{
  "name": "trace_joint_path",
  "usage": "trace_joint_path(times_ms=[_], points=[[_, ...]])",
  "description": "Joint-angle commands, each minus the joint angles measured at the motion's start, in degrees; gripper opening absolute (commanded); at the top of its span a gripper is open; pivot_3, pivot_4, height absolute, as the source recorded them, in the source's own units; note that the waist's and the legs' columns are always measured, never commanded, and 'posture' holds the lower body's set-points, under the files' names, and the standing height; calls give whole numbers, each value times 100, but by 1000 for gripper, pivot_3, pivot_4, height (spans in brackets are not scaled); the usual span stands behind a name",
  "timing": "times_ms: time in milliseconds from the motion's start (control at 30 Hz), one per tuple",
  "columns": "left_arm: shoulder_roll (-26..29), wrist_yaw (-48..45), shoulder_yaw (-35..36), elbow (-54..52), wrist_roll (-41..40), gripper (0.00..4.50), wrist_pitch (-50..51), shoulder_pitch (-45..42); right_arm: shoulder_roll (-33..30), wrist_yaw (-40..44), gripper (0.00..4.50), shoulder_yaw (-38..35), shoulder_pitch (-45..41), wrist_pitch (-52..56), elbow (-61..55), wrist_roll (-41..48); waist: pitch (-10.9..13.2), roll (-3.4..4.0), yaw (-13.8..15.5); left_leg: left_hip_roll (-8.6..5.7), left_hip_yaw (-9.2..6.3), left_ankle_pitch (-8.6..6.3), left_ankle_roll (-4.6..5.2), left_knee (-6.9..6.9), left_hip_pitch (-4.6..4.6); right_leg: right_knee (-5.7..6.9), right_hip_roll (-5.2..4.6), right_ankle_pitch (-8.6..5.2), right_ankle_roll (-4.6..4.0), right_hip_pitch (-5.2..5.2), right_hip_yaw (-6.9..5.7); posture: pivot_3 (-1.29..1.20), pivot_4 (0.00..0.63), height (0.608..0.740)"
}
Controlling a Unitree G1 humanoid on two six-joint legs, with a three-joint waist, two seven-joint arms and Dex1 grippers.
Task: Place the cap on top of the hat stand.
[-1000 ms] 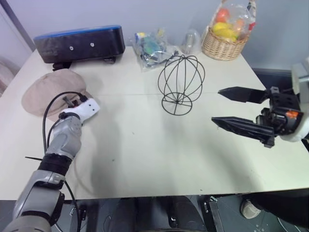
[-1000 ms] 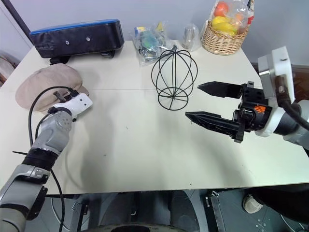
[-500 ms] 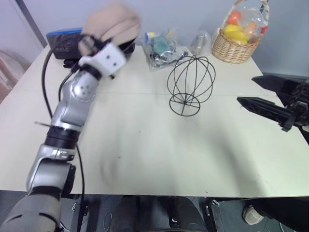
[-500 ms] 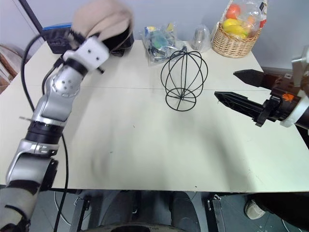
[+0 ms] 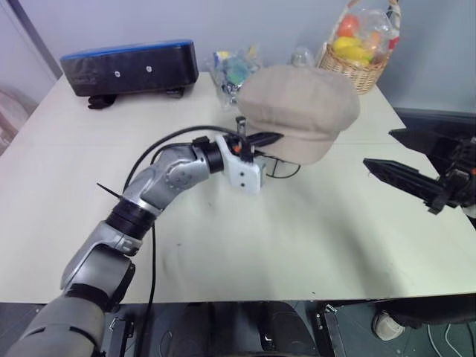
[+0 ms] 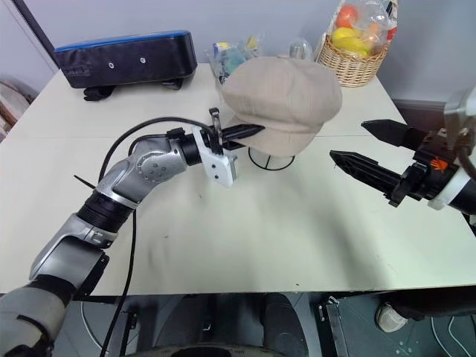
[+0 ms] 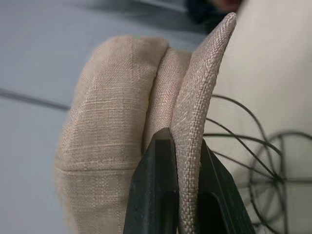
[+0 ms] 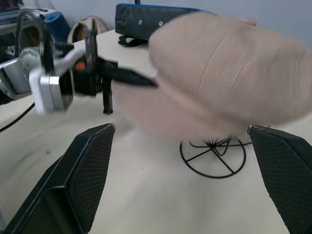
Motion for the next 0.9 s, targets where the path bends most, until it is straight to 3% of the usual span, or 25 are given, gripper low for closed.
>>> trace_joint_path(times_ms=[33,300,333,600,700,900], points=[[-85,285,-126,360,598,67,-59,-217,34,-196,4500,12,-80,-154,-130,16,0,0,2,0,0,0,0,1,0,-1,0,0,0,2,0,0,150,740],[-486,939,-42,856,1167,67,146,-527,168,-514,4500,246,21,-257,-295,-255,1,-1,-4,0,-1,0,0,2,-1,-2,-1,0,2,2,0,0,150,740],[-497,904,-32,831,1108,715,143,-473,197,-538,4500,267,60,-266,-352,-274,1,-1,-5,0,-1,0,0,2,-1,-2,-1,0,2,2,0,0,150,740],[-196,592,101,277,731,4440,-35,139,203,-589,4500,398,247,-299,-598,-572,0,0,-7,3,-1,-1,2,0,2,2,1,0,3,1,-1,0,150,740],[64,426,246,-20,406,4440,-138,432,158,-560,4500,549,448,-347,-764,-1032,0,1,-3,2,-1,-1,2,2,0,2,-2,0,2,1,-1,0,150,740],[726,-571,545,-866,-1036,4440,-142,974,188,-562,4500,1175,764,-627,-1050,-2191,-1,2,-14,9,0,-1,1,1,3,3,1,-1,0,0,-1,0,150,740]])
